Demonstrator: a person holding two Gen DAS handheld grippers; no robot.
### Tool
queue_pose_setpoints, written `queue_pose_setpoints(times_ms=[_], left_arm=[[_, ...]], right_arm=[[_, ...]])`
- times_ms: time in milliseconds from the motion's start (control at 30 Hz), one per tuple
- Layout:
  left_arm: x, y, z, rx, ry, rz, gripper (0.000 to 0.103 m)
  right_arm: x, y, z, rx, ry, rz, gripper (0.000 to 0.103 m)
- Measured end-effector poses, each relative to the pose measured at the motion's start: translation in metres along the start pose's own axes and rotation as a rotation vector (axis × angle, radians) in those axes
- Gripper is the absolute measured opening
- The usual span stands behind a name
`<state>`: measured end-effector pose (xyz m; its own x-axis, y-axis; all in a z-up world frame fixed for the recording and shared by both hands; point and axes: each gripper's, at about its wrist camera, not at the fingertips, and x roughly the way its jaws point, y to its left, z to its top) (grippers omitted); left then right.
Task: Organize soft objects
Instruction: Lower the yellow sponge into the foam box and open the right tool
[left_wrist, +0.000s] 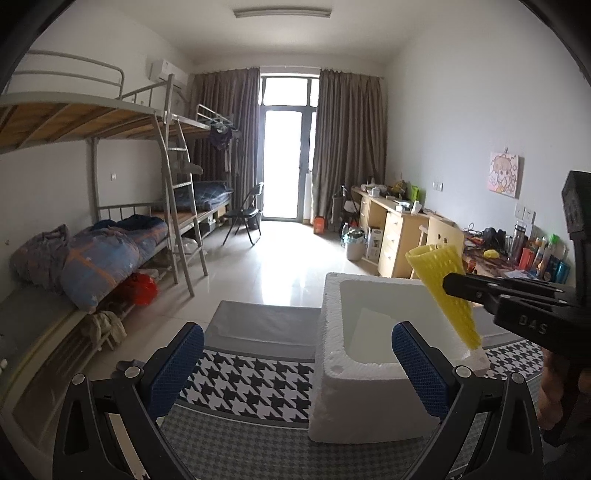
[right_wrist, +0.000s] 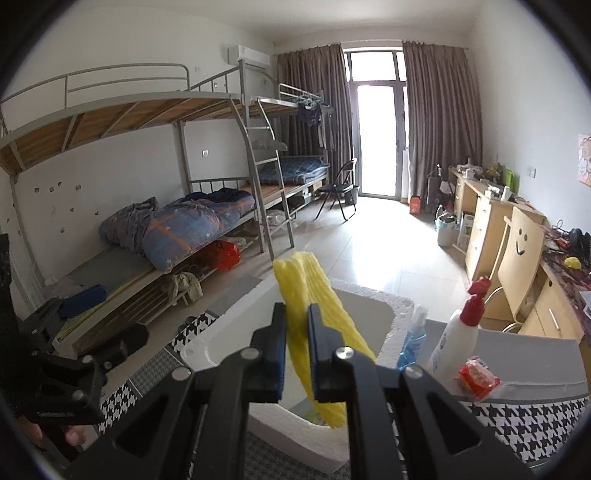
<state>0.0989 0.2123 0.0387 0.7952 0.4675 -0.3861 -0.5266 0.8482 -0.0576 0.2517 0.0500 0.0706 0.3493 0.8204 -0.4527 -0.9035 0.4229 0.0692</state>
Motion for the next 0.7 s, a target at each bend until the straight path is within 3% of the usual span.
queue_pose_setpoints(times_ms=[267,300,333,400,700], left_arm=[[-0.005,0.009,-0.005,-0.018,0.007,0.007,0.102],[-0.005,0.009,-0.006,-0.017,0.007,0.005,0.102],[-0.006,0.009,-0.006,-0.017,0.007,0.005,0.102],[-0.006,0.009,-0.007,-0.015,0.008,0.004,0.102],[-0.008,0.010,-0.010,-0.027,0.010,0.010,0.102]], right_arm=[[0.022,-0.004,0.001,0.011,0.050,0.000,0.014],[0.023,-0.005,0.000,0.007,0.062,0.000,0.024],[0.025,-0.004,-0.001,0.005,0.077,-0.012,0.046],[0.023,-0.002,-0.002,0.011,0.066,-0.025,0.067],[0.008,-0.002,-0.004,0.009,0.037,-0.034,0.067]])
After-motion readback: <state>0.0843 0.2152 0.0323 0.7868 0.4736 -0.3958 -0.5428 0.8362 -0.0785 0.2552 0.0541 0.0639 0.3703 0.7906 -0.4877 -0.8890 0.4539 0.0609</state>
